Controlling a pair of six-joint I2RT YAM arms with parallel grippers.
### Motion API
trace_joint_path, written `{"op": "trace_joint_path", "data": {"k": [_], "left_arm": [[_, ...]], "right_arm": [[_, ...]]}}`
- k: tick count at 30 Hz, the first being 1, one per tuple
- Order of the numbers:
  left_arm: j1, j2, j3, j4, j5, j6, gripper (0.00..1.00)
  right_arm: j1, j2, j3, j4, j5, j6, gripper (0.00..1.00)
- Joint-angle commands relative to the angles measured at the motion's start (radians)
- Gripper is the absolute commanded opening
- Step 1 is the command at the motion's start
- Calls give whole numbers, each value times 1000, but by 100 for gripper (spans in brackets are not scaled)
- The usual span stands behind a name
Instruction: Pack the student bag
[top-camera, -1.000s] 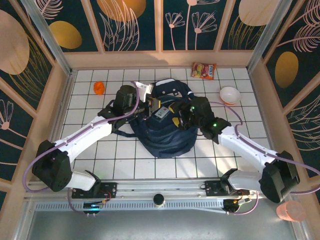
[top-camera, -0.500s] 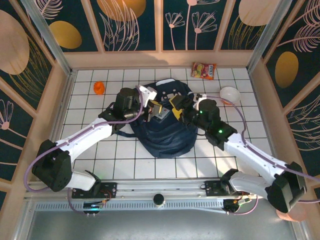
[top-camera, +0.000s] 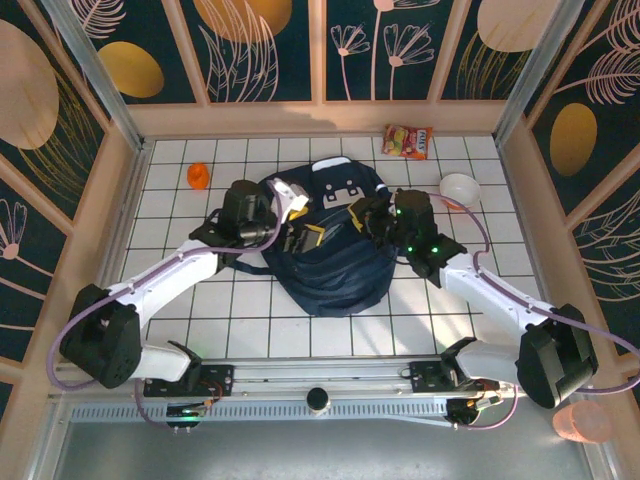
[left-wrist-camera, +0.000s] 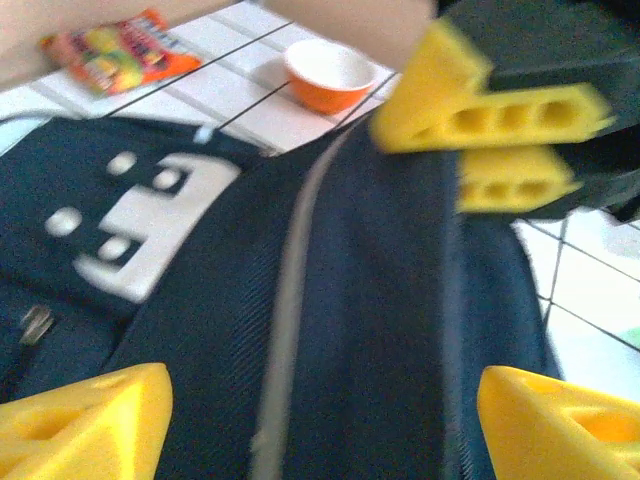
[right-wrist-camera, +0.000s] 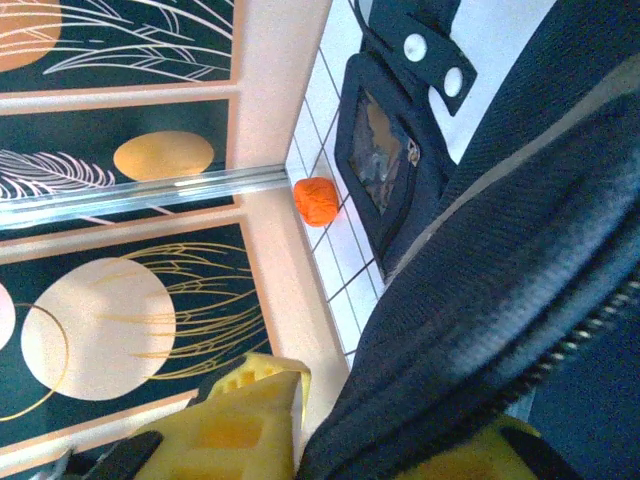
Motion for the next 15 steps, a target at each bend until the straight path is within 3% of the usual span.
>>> {"op": "trace_joint_path", "data": {"k": [1, 3, 7, 15], "left_arm": [[64, -44, -68, -19, 0, -64, 81], [94, -52, -118, 9, -5, -131, 81], [144, -32, -211, 143, 100, -266, 82], [144, 53, -257, 224, 210, -185, 82]], "right_arm": [[-10, -33, 42, -33, -4, -52, 15], [-10, -37, 48, -34, -16, -63, 12], [-49, -42, 64, -45, -46, -83, 10], [-72, -40, 81, -65, -78, -98, 10]]}}
